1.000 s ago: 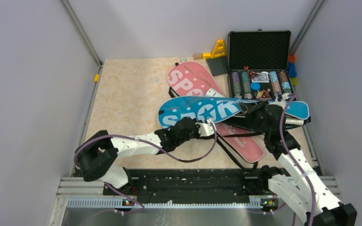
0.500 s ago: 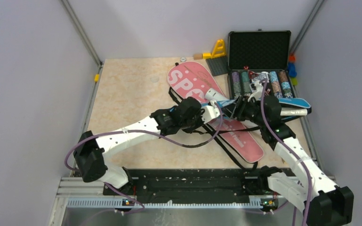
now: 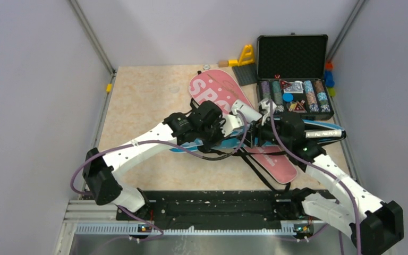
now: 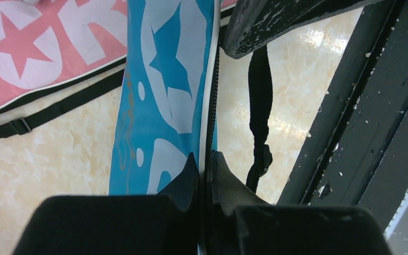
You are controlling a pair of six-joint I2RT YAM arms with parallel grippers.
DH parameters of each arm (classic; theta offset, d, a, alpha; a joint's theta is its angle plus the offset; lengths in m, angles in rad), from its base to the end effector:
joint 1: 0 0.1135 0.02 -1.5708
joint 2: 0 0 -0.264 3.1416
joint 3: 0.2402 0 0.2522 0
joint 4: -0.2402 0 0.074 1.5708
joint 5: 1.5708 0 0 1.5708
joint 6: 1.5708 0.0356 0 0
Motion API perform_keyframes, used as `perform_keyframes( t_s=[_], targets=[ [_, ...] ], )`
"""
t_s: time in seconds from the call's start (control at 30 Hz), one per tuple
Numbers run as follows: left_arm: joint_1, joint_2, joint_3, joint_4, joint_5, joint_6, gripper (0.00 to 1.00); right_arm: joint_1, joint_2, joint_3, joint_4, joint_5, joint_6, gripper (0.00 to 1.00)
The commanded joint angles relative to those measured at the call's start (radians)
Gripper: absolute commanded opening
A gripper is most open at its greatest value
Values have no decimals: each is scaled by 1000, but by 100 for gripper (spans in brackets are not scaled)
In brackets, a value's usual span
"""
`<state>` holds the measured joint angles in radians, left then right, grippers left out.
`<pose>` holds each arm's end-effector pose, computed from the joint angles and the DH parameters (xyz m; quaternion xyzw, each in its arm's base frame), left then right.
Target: Pack up the badminton gear
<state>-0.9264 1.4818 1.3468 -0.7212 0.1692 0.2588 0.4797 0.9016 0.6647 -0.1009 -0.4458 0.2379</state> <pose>0.1867 -0.2585 0.3205 0.5459 0.7578 -0.1890 0.3033 0.1779 0.1099 0.2862 -0.2228 0.7745 0.3669 0.4646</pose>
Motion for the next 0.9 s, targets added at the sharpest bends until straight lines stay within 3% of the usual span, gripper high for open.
perform_keyframes(
  t_s=[0.0, 0.07, 0.17, 0.27, 0.43, 0.53, 0.63, 0.77, 0.87],
  targets=[
    [-1, -24, 59, 83, 89, 15, 0, 82, 37, 83, -24, 107, -143, 51],
    [5, -34, 50, 84, 84, 30, 0, 103, 51, 96, -49, 133, -185, 45],
    [19, -45, 34, 76, 97, 48, 0, 114, 68, 109, -76, 205, -196, 19],
    [30, -58, 10, 74, 75, 85, 0, 114, 91, 140, -153, 341, -192, 5],
    [60, -92, -40, 65, -8, 162, 0, 115, 146, 233, -381, 609, -150, 1],
    [89, -115, -82, 62, -39, 200, 0, 113, 187, 290, -511, 674, -143, 0],
    [93, -122, -105, 46, -15, 232, 0, 114, 239, 335, -580, 628, -163, 0],
    [91, -101, -112, -3, 57, 295, 0, 119, 362, 438, -658, 457, -214, 0],
    [91, -88, -117, -15, 75, 330, 0, 135, 465, 527, -719, 442, -209, 0]
  ],
)
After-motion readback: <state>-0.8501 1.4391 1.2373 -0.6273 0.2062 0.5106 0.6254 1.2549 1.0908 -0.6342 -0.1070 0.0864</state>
